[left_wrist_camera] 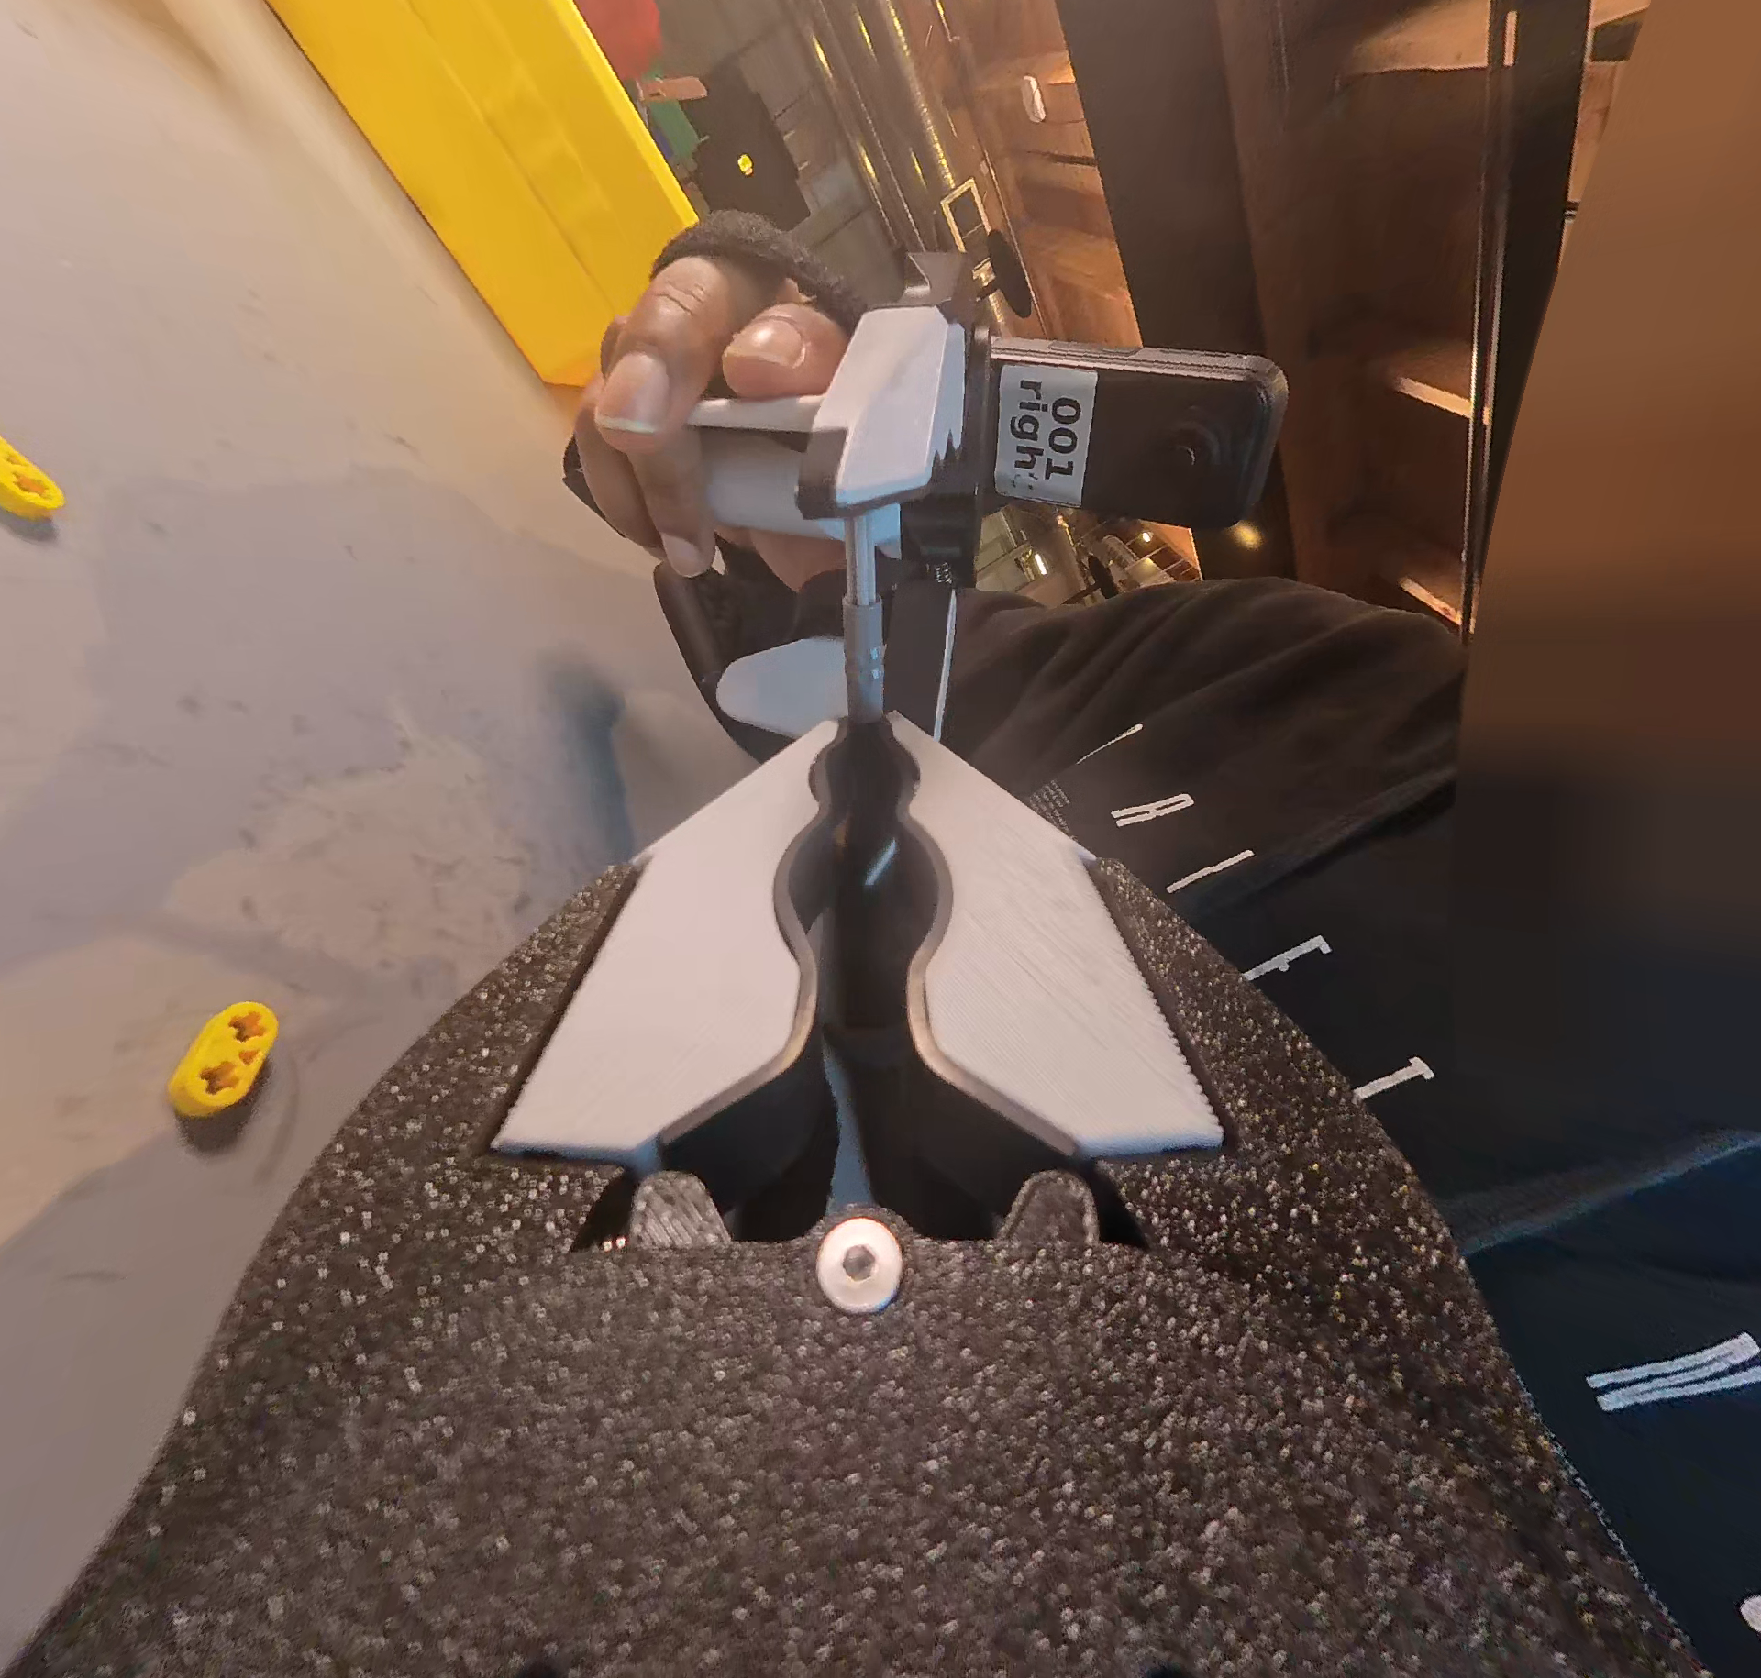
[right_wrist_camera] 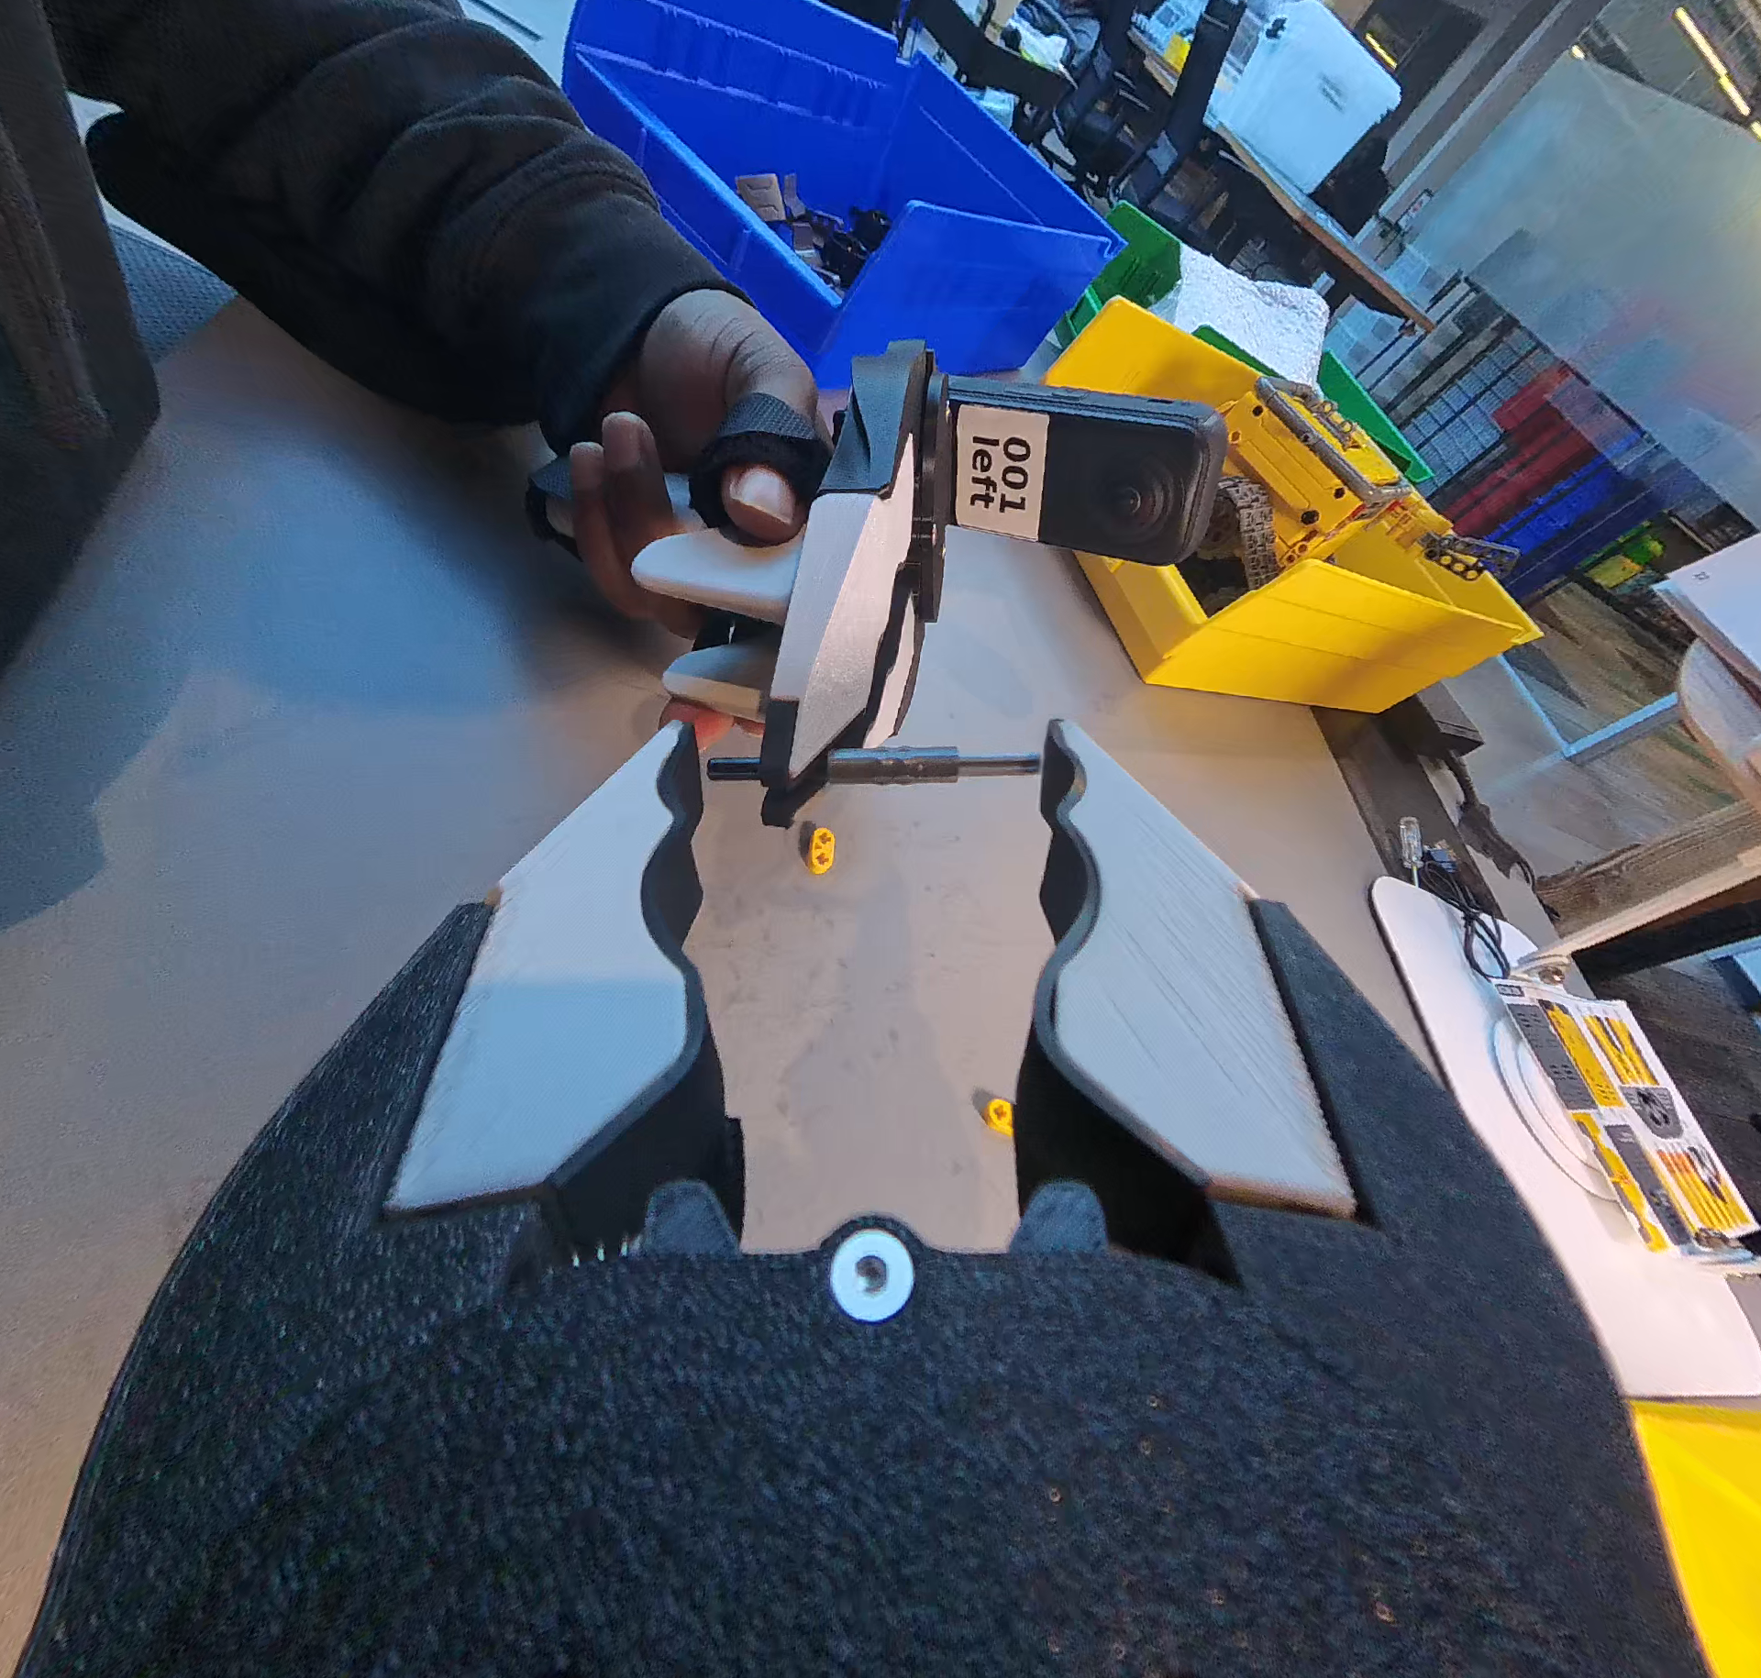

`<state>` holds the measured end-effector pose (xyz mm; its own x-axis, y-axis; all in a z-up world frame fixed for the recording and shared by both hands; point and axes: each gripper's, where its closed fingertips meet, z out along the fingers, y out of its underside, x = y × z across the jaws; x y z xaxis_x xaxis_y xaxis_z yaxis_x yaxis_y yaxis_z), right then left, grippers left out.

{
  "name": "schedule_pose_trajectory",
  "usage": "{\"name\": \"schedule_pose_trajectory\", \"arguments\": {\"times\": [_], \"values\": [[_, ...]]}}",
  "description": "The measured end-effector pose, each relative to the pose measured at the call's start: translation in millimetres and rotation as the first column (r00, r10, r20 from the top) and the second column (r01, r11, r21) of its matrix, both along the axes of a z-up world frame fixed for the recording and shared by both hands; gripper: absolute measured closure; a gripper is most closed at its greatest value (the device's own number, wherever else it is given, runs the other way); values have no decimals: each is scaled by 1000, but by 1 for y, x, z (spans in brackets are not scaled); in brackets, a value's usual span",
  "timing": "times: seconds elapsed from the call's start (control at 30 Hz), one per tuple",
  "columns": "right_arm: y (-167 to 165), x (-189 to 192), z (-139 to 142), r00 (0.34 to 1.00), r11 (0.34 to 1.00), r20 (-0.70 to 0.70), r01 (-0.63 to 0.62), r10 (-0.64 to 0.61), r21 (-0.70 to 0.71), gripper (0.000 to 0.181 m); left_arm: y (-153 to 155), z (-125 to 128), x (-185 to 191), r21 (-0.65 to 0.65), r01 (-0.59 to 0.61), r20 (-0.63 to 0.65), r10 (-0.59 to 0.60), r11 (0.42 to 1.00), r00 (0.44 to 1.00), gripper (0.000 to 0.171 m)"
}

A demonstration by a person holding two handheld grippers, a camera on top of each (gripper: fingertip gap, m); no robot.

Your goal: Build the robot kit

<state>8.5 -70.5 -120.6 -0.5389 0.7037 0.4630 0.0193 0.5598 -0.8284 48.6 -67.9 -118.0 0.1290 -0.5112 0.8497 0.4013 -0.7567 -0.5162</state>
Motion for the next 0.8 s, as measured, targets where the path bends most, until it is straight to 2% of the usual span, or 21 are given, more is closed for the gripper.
{"name": "schedule_pose_trajectory", "arguments": {"times": [0.53, 0.67, 0.7, 0.8], "values": [[-1, 1, -8, 997, 1000, 75, 10, -9, -18, 116, -1, -6, 1, -20, 10, 25, -9, 1000, 1000, 167], [-2, 3, -15, 995, 1000, 101, -1, 2, -13, 115, -1, -5, 1, 6, -5, -1, 5, 1000, 1000, 147], [-4, 4, -19, 994, 1000, 112, -10, 10, -1, 115, 2, -5, -2, 12, -29, -12, 29, 999, 999, 147], [-11, 5, -23, 992, 999, 121, -35, 32, 16, 114, 6, -11, -8, 31, -63, -85, 65, 998, 994, 165]]}}
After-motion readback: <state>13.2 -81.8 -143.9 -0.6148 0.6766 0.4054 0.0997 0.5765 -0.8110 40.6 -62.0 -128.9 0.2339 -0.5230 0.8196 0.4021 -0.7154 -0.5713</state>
